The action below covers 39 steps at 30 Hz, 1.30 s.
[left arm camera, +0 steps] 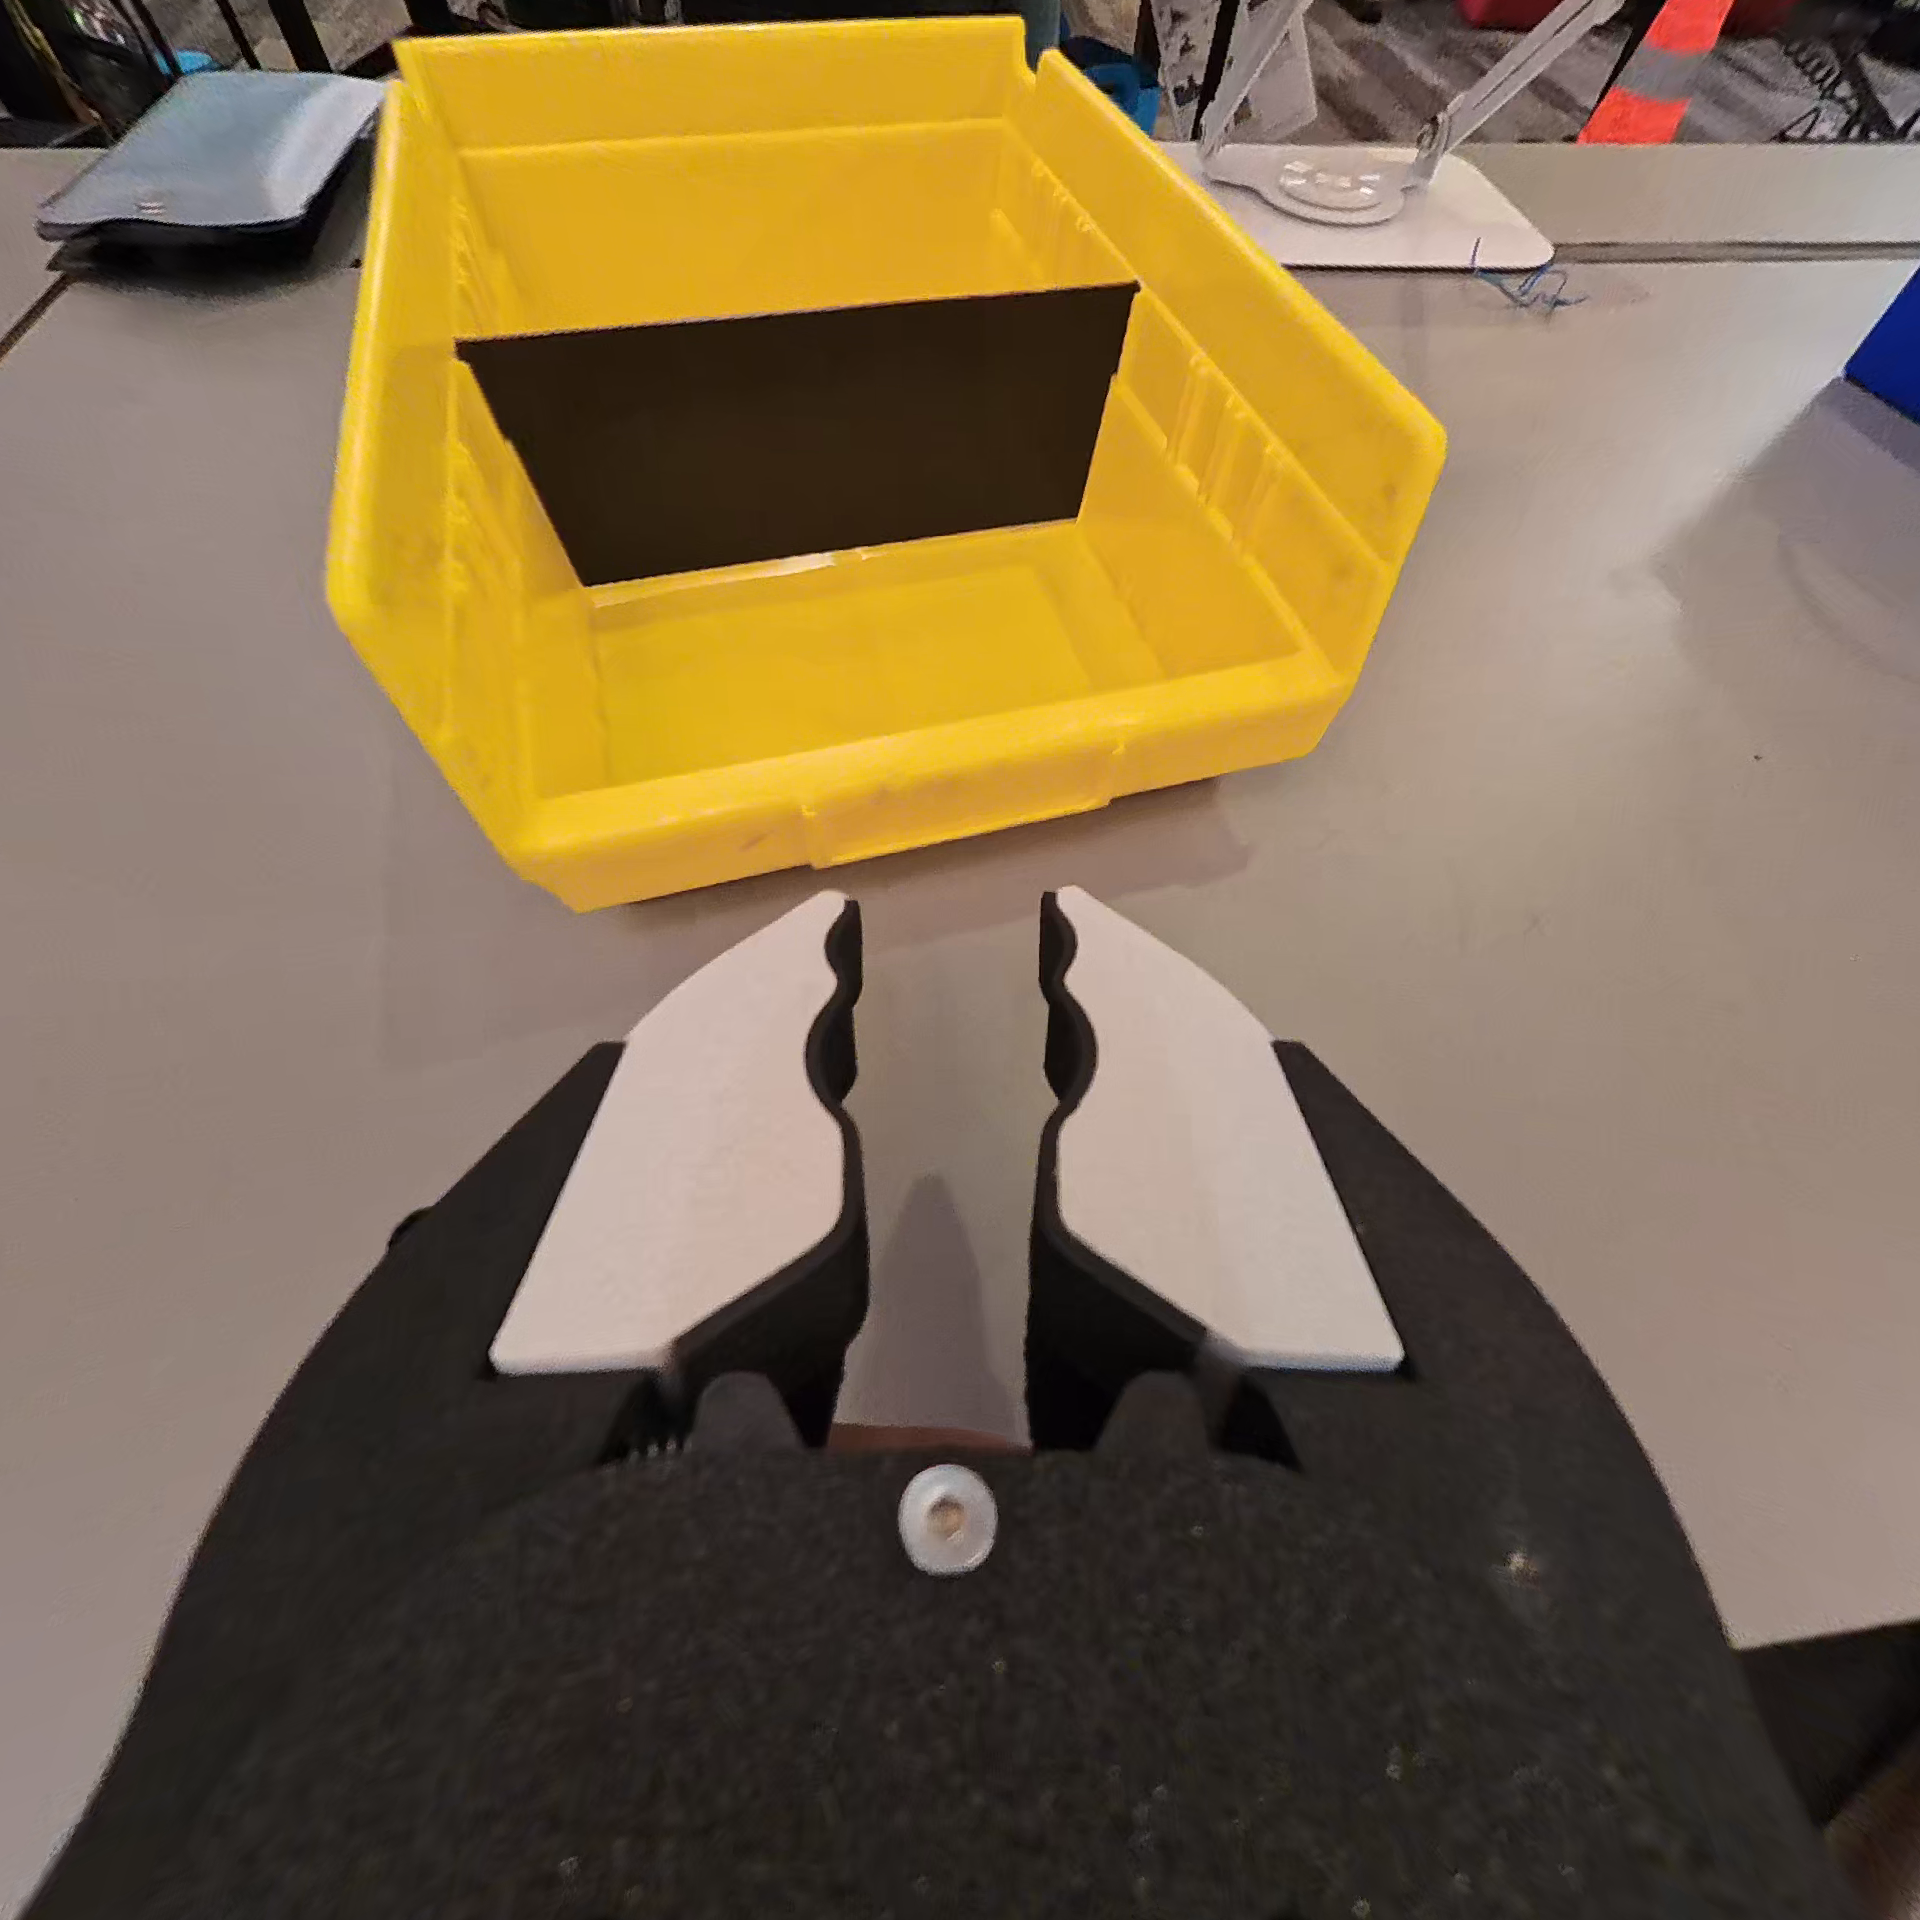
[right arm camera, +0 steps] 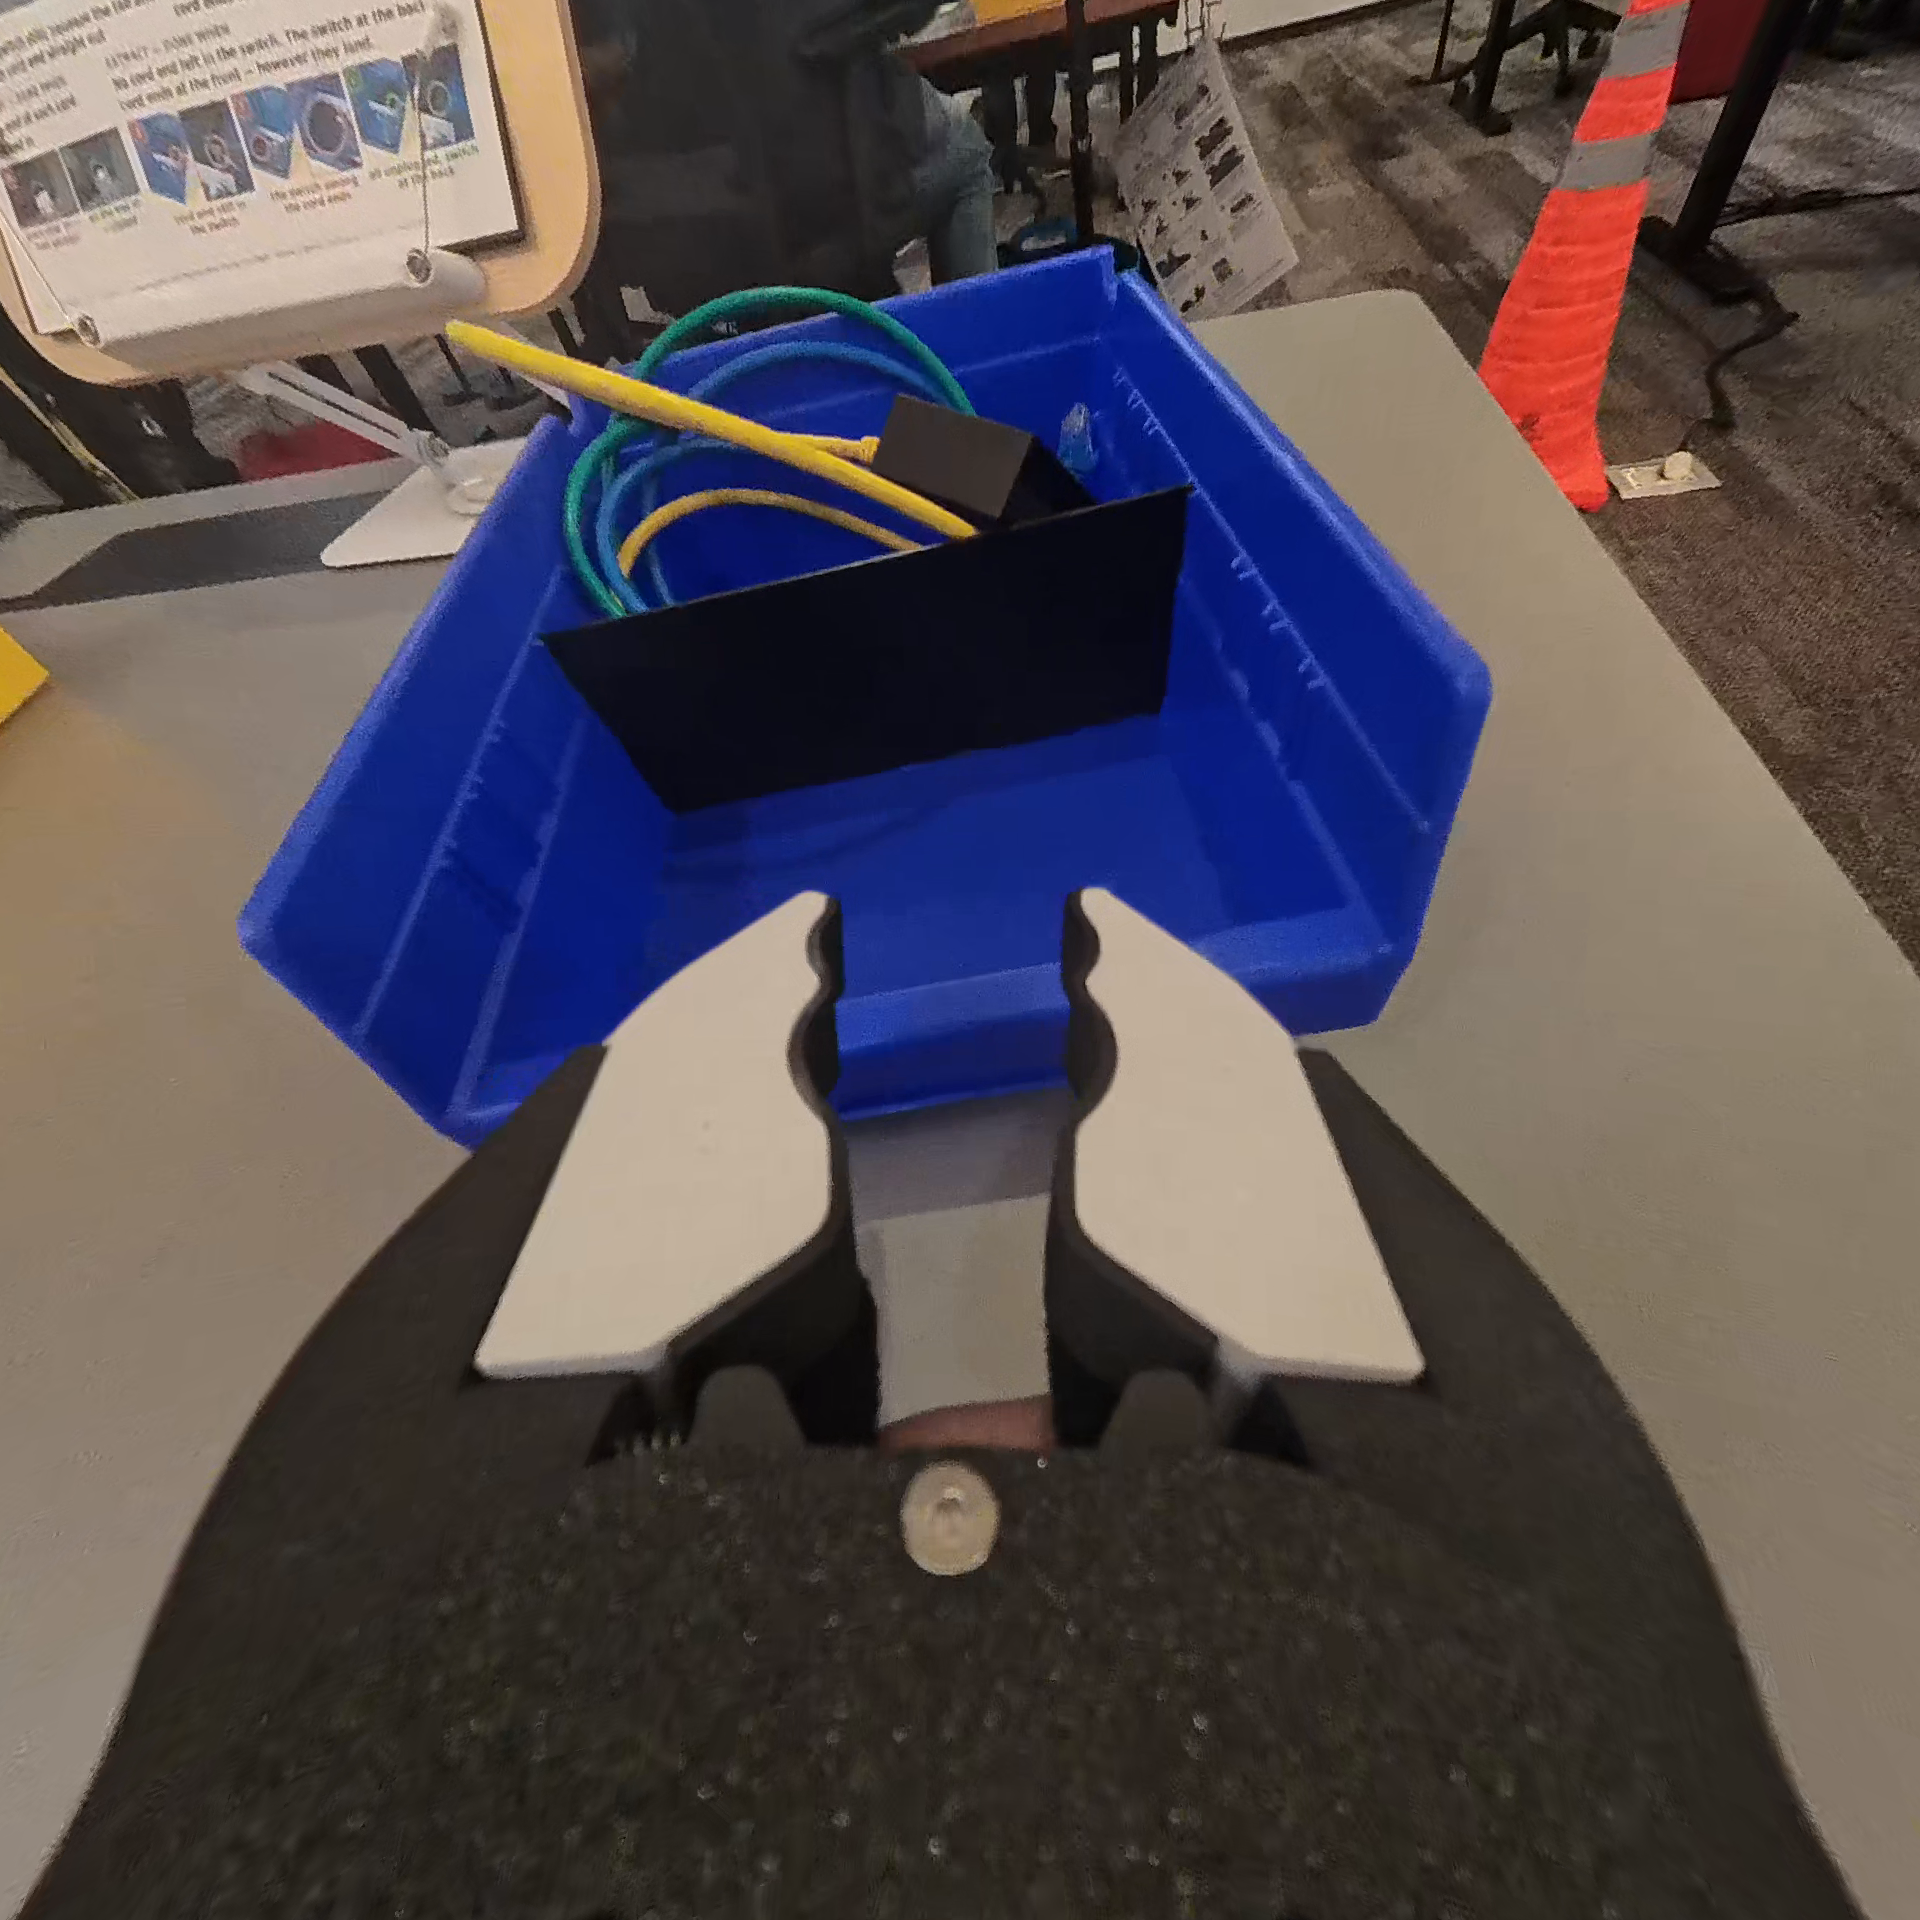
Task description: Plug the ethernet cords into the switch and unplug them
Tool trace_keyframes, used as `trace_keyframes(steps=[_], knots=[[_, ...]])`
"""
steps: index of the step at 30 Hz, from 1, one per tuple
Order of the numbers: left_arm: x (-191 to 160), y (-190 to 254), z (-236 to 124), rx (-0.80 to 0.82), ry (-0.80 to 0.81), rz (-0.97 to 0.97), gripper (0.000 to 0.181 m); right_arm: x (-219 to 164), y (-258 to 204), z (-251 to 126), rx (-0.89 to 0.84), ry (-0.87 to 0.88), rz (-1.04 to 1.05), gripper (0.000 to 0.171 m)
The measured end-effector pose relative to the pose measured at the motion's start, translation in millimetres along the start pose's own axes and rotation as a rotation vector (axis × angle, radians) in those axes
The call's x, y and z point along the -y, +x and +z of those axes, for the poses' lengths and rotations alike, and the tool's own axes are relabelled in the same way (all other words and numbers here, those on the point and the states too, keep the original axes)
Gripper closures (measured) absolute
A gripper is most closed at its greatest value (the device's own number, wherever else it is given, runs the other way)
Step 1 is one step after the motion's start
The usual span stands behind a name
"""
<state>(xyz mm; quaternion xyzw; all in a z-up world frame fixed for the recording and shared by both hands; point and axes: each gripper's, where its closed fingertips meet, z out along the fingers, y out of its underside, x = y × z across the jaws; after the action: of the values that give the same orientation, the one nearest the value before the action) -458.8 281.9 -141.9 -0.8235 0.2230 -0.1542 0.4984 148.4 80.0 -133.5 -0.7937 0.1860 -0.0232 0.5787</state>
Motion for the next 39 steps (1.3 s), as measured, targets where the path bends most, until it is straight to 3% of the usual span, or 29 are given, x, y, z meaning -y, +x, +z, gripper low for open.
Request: trace_keyframes(steps=[8,17,22,25,26,28,31,34,37,39], knots=[[-10,12,3,-0.035,-0.043,0.043,0.149,4,-8,-4,0.086,0.028,0.176,0.132],[-9,8,-1,-0.031,-0.039,0.032,0.15,-1,-6,-2,-0.024,-0.009,-0.018,0.13],[-11,10,1,-0.034,-0.053,0.04,0.15,-2,-19,2,0.02,-0.015,-0.025,0.129],[-13,11,0,-0.039,-0.06,0.04,0.15,-6,-77,-3,0.333,-0.051,-0.05,0.128],[-14,11,0,-0.04,-0.062,0.039,0.15,-11,-95,-4,0.405,-0.073,-0.073,0.119],[-14,10,-1,-0.042,-0.062,0.035,0.15,-24,-114,4,0.396,-0.111,-0.161,0.104],[-14,11,-2,-0.045,-0.062,0.033,0.15,-45,-142,16,0.373,-0.197,-0.262,0.102],[-15,13,-2,-0.047,-0.067,0.042,0.15,-56,-175,23,0.354,-0.229,-0.353,0.072],[-18,16,1,-0.053,-0.082,0.057,0.15,-65,-219,16,0.459,-0.254,-0.368,0.072],[-20,24,2,-0.078,-0.094,0.068,0.148,-70,-247,2,0.569,-0.263,-0.394,0.09]])
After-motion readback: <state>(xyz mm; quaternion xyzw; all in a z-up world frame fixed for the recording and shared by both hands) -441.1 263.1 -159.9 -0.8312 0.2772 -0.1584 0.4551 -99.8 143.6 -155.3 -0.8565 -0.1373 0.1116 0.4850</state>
